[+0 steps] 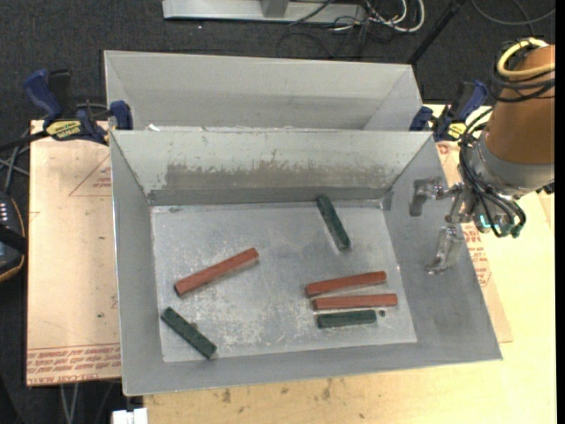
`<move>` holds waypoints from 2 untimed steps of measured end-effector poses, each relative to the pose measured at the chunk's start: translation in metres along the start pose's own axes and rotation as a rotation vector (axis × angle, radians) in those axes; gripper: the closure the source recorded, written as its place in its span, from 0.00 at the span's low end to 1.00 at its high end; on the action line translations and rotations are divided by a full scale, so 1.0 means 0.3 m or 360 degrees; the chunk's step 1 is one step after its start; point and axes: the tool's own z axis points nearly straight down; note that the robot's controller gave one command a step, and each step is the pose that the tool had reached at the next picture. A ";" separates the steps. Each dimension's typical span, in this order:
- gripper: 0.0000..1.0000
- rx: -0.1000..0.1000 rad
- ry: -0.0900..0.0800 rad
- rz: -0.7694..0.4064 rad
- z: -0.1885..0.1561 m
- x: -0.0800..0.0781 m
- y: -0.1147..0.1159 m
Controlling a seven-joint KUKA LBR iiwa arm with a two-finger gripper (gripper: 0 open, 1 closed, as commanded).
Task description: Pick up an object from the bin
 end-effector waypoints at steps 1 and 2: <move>0.00 0.0002 -0.0012 -0.0006 -0.014 -0.005 0.002; 0.00 0.0003 -0.0016 -0.0165 0.179 0.015 0.084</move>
Offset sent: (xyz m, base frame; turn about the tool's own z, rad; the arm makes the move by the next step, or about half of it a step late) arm -0.0193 0.0741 -0.1703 -0.3082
